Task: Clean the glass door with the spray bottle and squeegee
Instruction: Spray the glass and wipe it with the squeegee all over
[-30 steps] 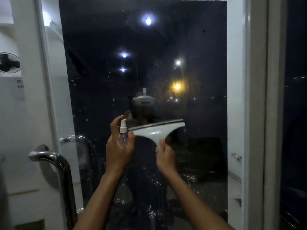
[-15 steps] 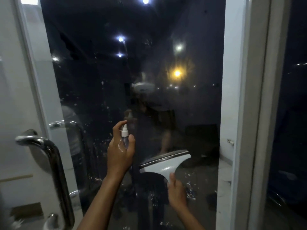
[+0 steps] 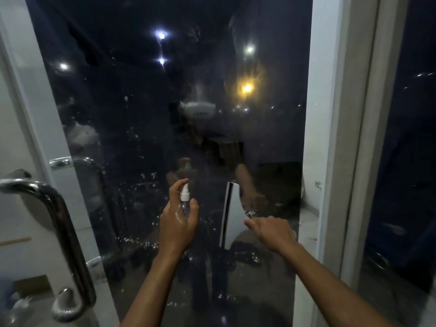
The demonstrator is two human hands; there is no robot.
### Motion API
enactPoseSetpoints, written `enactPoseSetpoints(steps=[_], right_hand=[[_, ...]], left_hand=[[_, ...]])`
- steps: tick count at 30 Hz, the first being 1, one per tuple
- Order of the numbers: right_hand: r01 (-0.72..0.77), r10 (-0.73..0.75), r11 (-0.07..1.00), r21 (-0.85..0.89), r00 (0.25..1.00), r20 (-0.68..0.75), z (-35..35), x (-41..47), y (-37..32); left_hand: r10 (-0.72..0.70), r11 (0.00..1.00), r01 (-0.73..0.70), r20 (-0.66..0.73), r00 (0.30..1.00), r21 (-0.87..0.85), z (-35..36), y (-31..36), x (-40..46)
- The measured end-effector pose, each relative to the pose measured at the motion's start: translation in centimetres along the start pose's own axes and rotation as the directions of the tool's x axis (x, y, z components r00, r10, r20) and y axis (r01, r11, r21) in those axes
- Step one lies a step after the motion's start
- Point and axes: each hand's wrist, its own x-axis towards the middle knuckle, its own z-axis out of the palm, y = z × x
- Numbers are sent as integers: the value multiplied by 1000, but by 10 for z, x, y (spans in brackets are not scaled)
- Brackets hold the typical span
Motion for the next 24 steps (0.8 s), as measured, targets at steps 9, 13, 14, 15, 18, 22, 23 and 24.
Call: enactPoseSetpoints(steps=[9, 13, 14, 15, 18, 22, 23, 24], right_hand=[[-64, 72, 992, 105, 995, -71, 1, -31, 47], [22, -7, 987, 156, 996, -93, -11, -17, 10], [39, -26, 988, 148, 996, -89, -11, -12, 0], [46, -35, 989, 143, 996, -84, -10, -7, -9], [23, -18, 987, 156, 999, -36, 0, -4, -20], [-76, 61, 988, 136, 992, 108, 29, -36, 22], [-116, 98, 983, 140, 987, 127, 36, -46, 34], [-138, 121, 981, 133, 984, 132, 41, -55, 43]], left_hand=[[-43, 999, 43, 41, 998, 6, 9, -5, -23], [-45, 999, 43, 61, 997, 23, 18, -1, -30], [-48, 999, 47, 68, 997, 22, 23, 0, -32], [-55, 998, 55, 74, 996, 13, 26, 0, -33], [-62, 998, 63, 80, 995, -3, 32, 0, -38], [-70, 998, 69, 73, 995, 17, 39, -2, -47], [-73, 997, 72, 71, 995, 15, 41, -2, -48], [-72, 997, 71, 71, 995, 11, 44, -2, -50]])
